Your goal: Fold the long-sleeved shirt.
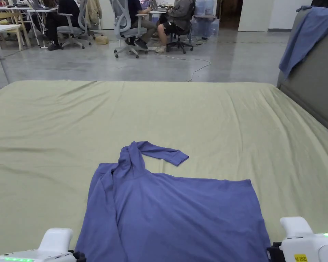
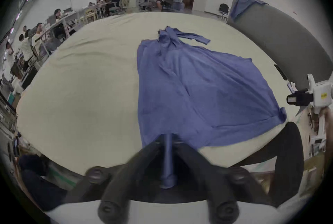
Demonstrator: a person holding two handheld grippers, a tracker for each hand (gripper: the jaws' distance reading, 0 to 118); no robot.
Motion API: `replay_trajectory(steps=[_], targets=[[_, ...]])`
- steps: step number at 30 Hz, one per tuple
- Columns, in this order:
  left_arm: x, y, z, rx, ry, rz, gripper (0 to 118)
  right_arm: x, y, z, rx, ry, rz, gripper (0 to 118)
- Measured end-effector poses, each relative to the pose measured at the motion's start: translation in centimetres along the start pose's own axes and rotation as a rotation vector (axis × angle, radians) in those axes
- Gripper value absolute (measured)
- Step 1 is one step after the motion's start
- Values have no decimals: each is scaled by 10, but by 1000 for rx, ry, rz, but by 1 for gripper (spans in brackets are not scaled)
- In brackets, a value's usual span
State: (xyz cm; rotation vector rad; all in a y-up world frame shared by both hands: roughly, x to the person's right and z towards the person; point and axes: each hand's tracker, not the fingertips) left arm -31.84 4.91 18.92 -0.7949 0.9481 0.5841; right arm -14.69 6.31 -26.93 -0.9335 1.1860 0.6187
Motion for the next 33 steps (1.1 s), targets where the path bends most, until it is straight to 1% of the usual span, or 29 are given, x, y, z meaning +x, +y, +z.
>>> replay_trajectory(steps=[2, 3, 4, 6, 9, 10, 11, 12, 13, 14, 15, 17, 18, 19, 20, 21, 22, 24, 25, 26, 27, 28, 29, 30, 31, 32, 33], targets=[[-1, -3, -10, -43, 10, -24, 94, -3, 6, 0, 4, -3, 2, 0], [-1, -7, -18, -74, 35, -38, 104, -5, 11, -1, 8, -4, 6, 0], [-1, -11, -21, -63, 46, -48, 118, -5, 17, -4, 10, -3, 14, 0], [-1, -13, -31, -77, 78, -69, 111, -8, 31, -6, 17, -9, 26, 0], [-5, -16, -47, -165, 84, -52, 105, -9, 56, -17, 22, 6, 46, 0], [1, -16, -49, -175, 85, -49, 94, -9, 65, -22, 22, 5, 49, 0], [2, -16, -50, -181, 82, -49, 73, -9, 74, -27, 23, 2, 53, 0], [3, -17, -51, -190, 67, -48, 40, -6, 84, -34, 21, -4, 57, 0], [5, -18, -49, -185, -1, -42, 14, -4, 96, -41, 23, -13, 60, 0], [3, -15, -47, -183, -18, -41, 12, -2, 108, -48, 27, -23, 60, 0], [6, -13, -45, -190, 11, -55, 10, 1, 121, -56, 36, -38, 57, 0], [8, -9, -37, -175, -11, -65, 10, 9, 149, -75, 45, -63, 63, 0], [6, -5, -31, -161, -27, -37, 10, 11, 164, -84, 42, -83, 68, 13], [5, -1, -25, -149, -40, -13, 10, 13, 179, -95, 39, -95, 64, 51], [5, 1, -21, -134, -50, 4, 10, 15, 191, -104, 32, -107, 70, 80], [5, 2, -16, -115, -55, 20, 10, 17, 203, -117, 7, -106, 62, 94], [10, 5, -7, -102, -51, 28, 10, 20, 214, -132, -38, -114, 54, 90], [14, 6, -2, -85, -52, 40, 10, 23, 231, -156, -56, -126, 39, 87], [16, 7, 0, -81, -52, 46, 10, 24, 235, -169, -96, -141, 28, 79], [16, 8, 0, -83, -54, 48, 10, 25, 239, -181, -128, -152, 17, 66], [16, 8, -1, -84, -54, 47, 10, 25, 239, -194, -166, -166, 4, 49], [18, 8, -1, -84, -50, 46, 10, 24, 234, -205, -203, -184, -13, 44], [19, 8, -3, -85, -45, 45, 10, 22, 228, -212, -228, -178, -25, 40], [16, 8, -5, -80, -36, 50, 10, 15, 225, -210, -167, -198, -1, 21], [16, 9, -7, -54, -8, 57, 10, 8, 228, -204, -167, -222, 27, 21], [17, 11, -9, -37, 3, 57, 10, 6, 231, -197, -166, -205, 19, 8], [18, 19, -10, -18, 11, 47, 10, 3, 234, -186, -130, -174, 18, 0]])
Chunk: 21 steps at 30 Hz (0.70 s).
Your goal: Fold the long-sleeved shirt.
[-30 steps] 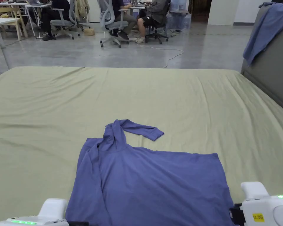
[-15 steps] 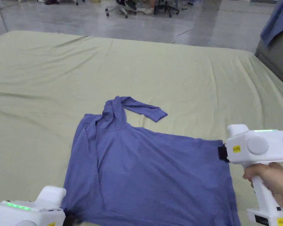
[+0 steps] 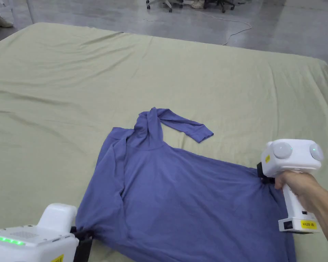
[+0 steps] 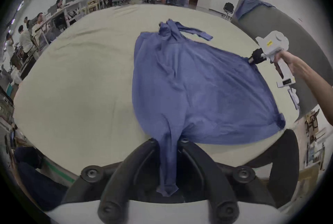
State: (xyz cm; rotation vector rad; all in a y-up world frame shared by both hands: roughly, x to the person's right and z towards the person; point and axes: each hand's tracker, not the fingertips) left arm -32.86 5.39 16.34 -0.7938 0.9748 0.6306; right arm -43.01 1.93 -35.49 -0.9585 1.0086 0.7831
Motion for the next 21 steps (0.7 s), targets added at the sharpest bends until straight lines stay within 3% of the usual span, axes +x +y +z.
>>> replay_trajectory(steps=[2, 6, 8, 12, 21], targets=[[-1, 22, 1, 85, 13, 5, 10, -2, 4, 20, 5, -30, 2, 0], [8, 97, 13, 311, 43, -33, 10, 22, 22, 86, 154, 60, -107, 0], [11, 139, 26, 406, 62, -40, 10, 35, 35, 132, 267, 101, -120, 0], [13, 237, 60, 577, 114, 25, 10, 56, 76, 242, 488, 23, -85, 0], [34, 465, 154, 743, 127, 49, 10, 112, 182, 443, 830, -131, -247, 0]])
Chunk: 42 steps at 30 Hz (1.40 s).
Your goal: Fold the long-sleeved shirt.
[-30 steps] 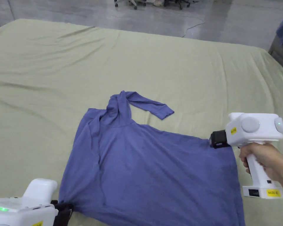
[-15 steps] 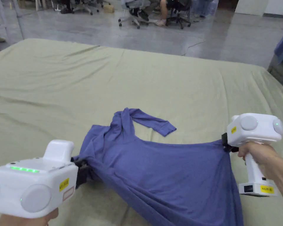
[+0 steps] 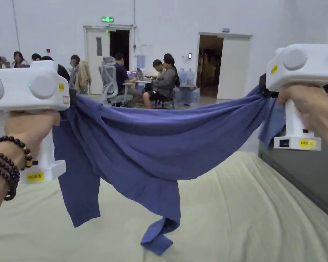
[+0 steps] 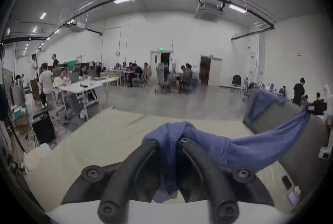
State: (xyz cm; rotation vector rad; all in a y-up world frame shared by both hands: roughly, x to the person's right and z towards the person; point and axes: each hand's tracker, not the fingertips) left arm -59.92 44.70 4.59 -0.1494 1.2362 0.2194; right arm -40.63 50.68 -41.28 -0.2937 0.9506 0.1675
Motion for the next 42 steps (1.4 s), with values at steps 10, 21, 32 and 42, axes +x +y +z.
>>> replay_trajectory(steps=[10, 21, 32, 42], targets=[[51, 78, 7, 116, 5, -65, 10, 37, 50, 4, 95, -71, -128, 0], [41, -109, -54, -172, -2, -140, 10, 45, -149, -85, -242, -50, -99, 0], [14, -197, 6, -217, -51, -109, 10, 32, -262, -34, -263, 31, 92, 0], [-65, -362, 164, -543, -126, -141, 10, 62, -443, 91, -475, 156, 187, 0]])
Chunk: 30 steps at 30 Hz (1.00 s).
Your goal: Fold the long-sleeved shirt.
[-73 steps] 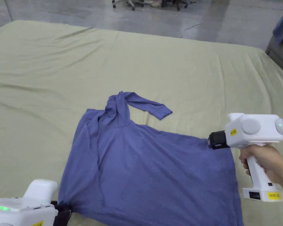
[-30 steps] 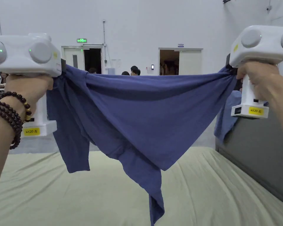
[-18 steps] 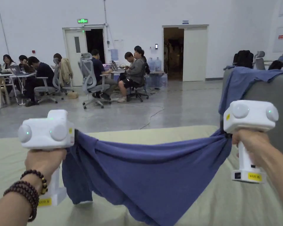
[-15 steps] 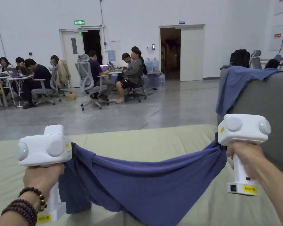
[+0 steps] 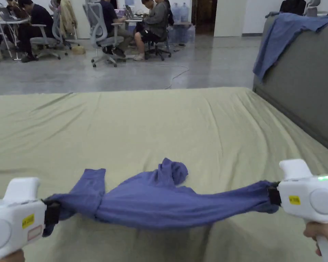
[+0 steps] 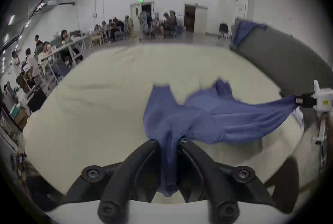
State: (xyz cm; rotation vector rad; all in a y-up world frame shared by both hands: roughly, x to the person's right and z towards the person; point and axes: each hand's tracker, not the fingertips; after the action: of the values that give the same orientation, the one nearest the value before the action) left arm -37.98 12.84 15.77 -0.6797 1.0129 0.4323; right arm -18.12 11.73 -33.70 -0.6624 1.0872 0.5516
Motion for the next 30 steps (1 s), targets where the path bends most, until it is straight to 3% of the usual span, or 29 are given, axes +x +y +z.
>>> replay_trajectory(steps=[5, 7, 8, 9, 10, 11, 12, 13, 15, 16, 17, 18, 20, 22, 23, 24, 26, 27, 30], targets=[[-11, -79, -20, -203, -45, 34, 10, -8, -76, -45, -274, 39, -52, 0], [-14, -89, -23, -188, -41, 33, 10, -10, -87, -55, -315, 31, -6, 0], [-17, -87, -24, -182, -49, 49, 16, -10, -87, -54, -333, 28, -4, 0], [-21, -83, -23, -173, -84, 69, 36, -8, -86, -56, -365, 33, -11, 6], [-21, -78, -18, -165, -91, 72, 88, -6, -80, -54, -366, 35, -17, 30], [-21, -72, -15, -162, -84, 69, 118, -5, -74, -49, -356, 25, -23, 59], [-21, -64, -11, -153, -81, 66, 117, -1, -68, -40, -328, 10, -49, 87], [-25, -55, 1, -9, -98, 42, 115, 2, -60, -30, -266, -1, -63, 102], [-15, -43, 17, -18, -78, 12, 114, 7, -43, -8, -122, 7, -113, 102], [-12, -36, 23, -13, -47, 3, 100, 9, -37, 3, -99, 5, -146, 88], [-9, -33, 28, -2, -39, -8, 62, 10, -32, 9, -85, 4, -173, 46], [-3, -30, 31, 24, -44, -40, 2, 10, -28, 15, -70, 4, -181, 0], [7, -29, 32, 29, -56, -80, 0, 7, -29, 16, -62, -14, -183, 0], [10, -30, 31, 25, -92, -88, 0, 3, -32, 15, -78, 8, -126, 4], [12, -31, 31, 18, -115, -88, 0, 1, -36, 13, -87, 16, -118, 25], [15, -32, 30, 21, -111, -92, 0, 2, -39, 11, -106, 11, -113, 58], [23, -26, 32, 27, -115, -120, 0, 1, -49, -1, -176, 15, -117, 76], [26, -23, 30, 23, -119, -125, 0, 0, -56, -10, -213, 10, -122, 82], [31, -12, 18, 21, -124, -126, 0, -3, -68, -31, -276, -15, -109, 78]])
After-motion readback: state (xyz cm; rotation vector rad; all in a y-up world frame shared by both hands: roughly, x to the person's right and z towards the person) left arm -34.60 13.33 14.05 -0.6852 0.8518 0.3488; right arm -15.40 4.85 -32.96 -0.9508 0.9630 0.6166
